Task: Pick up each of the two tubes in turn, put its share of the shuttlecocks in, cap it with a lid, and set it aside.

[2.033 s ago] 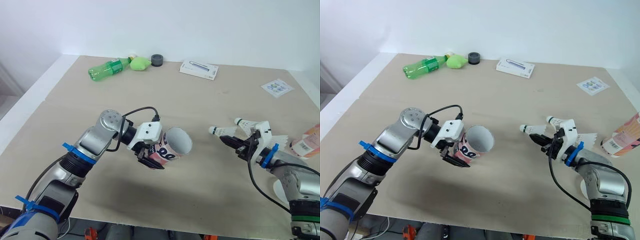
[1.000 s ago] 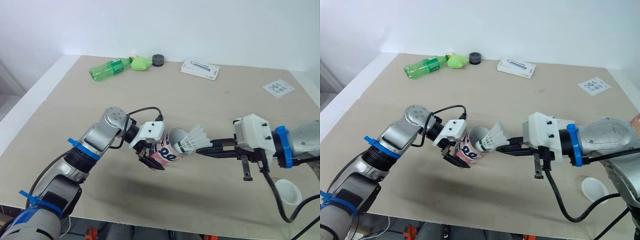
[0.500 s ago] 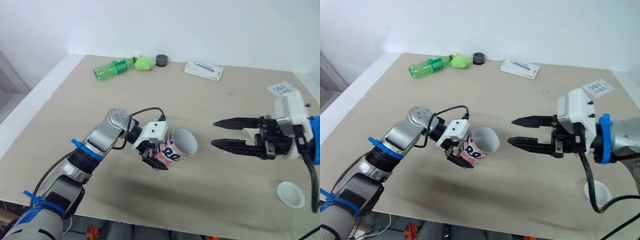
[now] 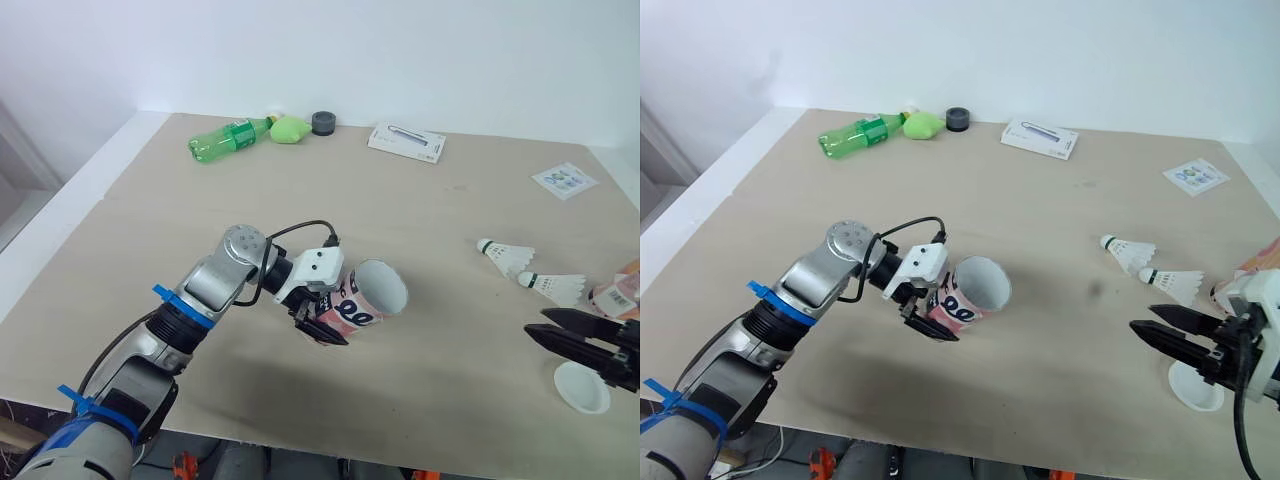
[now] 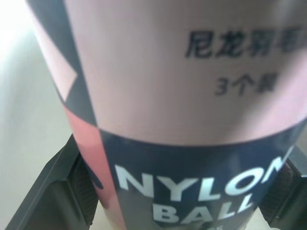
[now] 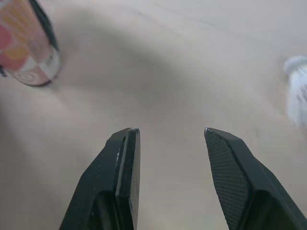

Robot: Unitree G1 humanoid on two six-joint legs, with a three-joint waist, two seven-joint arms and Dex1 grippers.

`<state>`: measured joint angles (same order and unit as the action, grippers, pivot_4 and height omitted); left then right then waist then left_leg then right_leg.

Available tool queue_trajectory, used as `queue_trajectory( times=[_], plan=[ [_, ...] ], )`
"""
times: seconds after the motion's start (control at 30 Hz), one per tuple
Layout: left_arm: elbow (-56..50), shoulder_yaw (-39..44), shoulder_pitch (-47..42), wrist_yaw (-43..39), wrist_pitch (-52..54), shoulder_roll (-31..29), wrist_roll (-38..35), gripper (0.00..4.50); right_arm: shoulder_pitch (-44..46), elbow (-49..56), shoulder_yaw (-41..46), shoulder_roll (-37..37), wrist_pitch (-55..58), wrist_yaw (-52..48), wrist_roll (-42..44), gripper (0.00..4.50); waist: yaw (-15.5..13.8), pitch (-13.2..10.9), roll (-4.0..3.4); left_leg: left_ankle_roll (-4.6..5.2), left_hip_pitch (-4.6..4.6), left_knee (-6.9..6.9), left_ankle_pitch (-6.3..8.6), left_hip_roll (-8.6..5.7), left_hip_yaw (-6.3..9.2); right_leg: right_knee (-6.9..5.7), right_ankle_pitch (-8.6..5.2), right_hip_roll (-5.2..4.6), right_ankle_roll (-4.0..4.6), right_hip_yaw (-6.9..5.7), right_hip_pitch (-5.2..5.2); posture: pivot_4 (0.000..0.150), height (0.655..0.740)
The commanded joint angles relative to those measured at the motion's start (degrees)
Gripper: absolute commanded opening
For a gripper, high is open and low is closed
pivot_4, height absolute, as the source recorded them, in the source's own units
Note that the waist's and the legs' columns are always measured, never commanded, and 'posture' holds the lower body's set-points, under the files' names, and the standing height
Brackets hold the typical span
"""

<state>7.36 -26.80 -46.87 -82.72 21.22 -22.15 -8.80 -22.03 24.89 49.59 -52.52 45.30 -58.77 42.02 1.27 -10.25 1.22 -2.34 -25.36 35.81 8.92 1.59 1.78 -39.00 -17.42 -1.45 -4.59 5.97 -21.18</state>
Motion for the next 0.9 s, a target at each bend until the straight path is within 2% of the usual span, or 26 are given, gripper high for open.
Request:
queue_trajectory(
  times=[0.03,0.4,0.63,0.9],
  plan=[
    [-2.49,-1.49,1.86,1.53,0.41,1.95,-0.35,3.73,2.3,-10.55,-0.18,-2.3,-2.86,1.01,-4.4,2.36,0.04,-0.02,0.03,0.01,0.01,0.03,0.0,0.0,-0.03,0.01,0.02,0.0,-0.01,0.02,0.01,0.15,0.7294],
    [-8.33,-0.38,6.12,5.91,4.91,1.86,-1.38,3.73,10.59,-33.35,-7.51,-10.15,-12.33,-2.1,-13.79,2.36,-0.11,0.07,-0.12,0.07,0.03,0.03,-0.04,-0.09,-0.1,0.08,0.06,-0.07,-0.11,0.11,0.05,0.15,0.7294],
    [-10.7,-0.43,7.52,7.53,7.17,1.95,-1.92,3.73,17.82,-41.15,-12.67,-12.98,-14.36,-4.16,-15.94,2.36,0.0,0.09,-0.17,0.07,0.14,0.04,-0.05,-0.1,-0.13,0.08,0.07,-0.08,-0.13,0.15,0.15,0.15,0.7294],
    [-10.86,-0.24,7.45,7.59,7.6,1.05,-2.14,3.73,22.4,-42.35,-17.25,-11.96,-14.43,-4.97,-16.73,2.36,0.03,0.11,-0.22,0.06,0.15,-0.01,-0.04,-0.12,-0.11,0.12,0.05,-0.09,-0.14,0.13,0.17,0.15,0.7294]
  ],
)
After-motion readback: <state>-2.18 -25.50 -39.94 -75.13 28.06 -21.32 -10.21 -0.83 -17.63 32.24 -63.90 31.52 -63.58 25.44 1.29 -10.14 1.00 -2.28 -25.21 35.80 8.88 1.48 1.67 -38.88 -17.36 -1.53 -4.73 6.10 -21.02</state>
